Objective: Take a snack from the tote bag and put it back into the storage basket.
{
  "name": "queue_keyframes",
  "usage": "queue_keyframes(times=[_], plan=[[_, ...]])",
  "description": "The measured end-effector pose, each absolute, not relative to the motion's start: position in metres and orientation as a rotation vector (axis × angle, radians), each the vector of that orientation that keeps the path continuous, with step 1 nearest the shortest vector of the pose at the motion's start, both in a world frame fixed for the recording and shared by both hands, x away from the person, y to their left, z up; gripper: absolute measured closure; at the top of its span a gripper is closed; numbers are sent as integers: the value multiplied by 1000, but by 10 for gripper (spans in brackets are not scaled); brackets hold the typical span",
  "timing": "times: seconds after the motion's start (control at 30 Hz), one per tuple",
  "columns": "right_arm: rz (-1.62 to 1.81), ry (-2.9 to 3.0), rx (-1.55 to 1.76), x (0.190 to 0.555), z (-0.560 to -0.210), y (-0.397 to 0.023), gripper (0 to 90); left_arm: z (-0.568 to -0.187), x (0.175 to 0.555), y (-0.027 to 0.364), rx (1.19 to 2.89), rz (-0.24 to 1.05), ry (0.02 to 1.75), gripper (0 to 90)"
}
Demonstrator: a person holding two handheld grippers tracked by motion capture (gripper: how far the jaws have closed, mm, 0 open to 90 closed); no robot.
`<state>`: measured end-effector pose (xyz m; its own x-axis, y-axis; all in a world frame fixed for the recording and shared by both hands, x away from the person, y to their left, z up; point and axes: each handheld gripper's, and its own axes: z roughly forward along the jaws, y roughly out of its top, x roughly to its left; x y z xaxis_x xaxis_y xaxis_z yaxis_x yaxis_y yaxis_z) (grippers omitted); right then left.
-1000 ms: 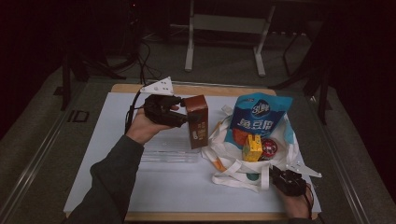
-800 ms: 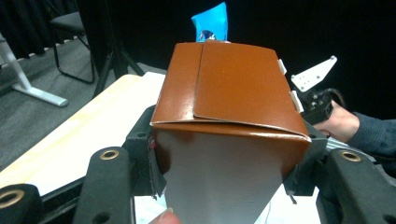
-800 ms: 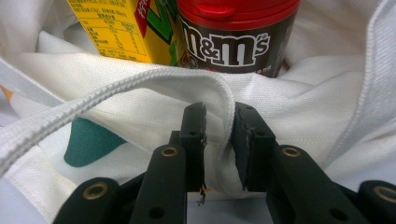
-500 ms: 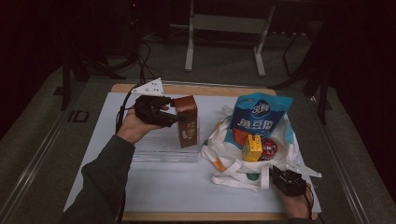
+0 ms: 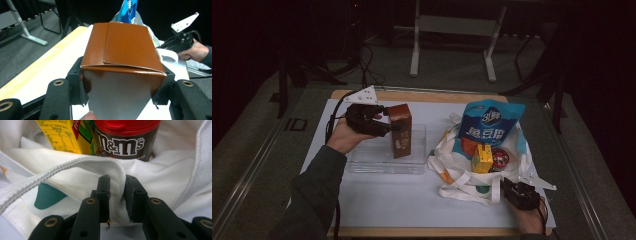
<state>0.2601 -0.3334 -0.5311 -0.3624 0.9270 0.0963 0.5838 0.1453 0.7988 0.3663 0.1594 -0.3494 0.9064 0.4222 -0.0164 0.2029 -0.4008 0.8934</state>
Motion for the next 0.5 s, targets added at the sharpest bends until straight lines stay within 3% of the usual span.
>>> queue_keyframes(times=[0.5], plan=[[1093, 2006, 1444, 260, -531, -333, 747, -362, 366, 180, 2118, 312, 513, 428]])
